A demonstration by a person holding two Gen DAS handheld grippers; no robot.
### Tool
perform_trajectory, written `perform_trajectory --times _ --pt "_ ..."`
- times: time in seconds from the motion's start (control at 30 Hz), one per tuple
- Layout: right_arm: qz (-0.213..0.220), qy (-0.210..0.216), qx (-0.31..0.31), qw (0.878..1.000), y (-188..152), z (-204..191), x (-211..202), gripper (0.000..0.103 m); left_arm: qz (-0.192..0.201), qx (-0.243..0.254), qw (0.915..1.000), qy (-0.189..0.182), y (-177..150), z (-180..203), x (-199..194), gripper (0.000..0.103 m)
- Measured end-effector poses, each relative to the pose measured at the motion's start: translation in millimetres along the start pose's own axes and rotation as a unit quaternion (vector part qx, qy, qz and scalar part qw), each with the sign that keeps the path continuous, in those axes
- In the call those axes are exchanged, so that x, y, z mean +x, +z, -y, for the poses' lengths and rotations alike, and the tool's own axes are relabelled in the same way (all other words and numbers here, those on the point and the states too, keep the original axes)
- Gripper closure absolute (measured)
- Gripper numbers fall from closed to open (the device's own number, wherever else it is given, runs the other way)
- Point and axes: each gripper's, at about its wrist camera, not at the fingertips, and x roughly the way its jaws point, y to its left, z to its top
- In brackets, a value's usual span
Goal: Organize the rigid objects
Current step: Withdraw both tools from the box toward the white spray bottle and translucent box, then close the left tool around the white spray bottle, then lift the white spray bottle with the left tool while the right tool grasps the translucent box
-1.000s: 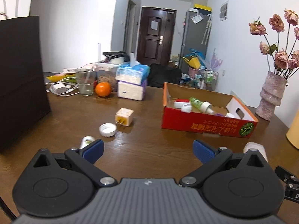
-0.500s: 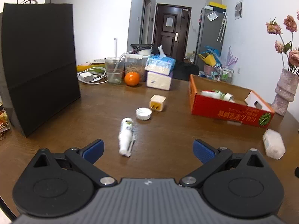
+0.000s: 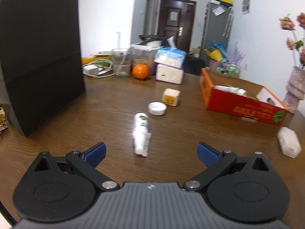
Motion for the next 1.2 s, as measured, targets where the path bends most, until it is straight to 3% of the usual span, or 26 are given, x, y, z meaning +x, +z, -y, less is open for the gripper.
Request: perform_trajectory --times 0.4,0.7,0.83,1.2 --pt "-0.013 -0.010 0.005 1.000 2 1 29 0.000 -0.021 0.024 0.9982 0.051 12 -7 67 0.000" --pt "-0.022 -0.016 0.010 1.000 8 5 53 0.000 -0.053 0.000 0.9970 0.057 17 -6 114 0.033" --pt "-0.019 -0.024 0.017 0.999 15 6 67 0.000 -0.058 -0.002 0.9974 0.043 19 -6 121 0.072" --pt "-0.035 -0.043 0.023 0.998 27 3 105 0.000 -0.037 -0.021 0.9983 0.040 20 -7 114 0.074"
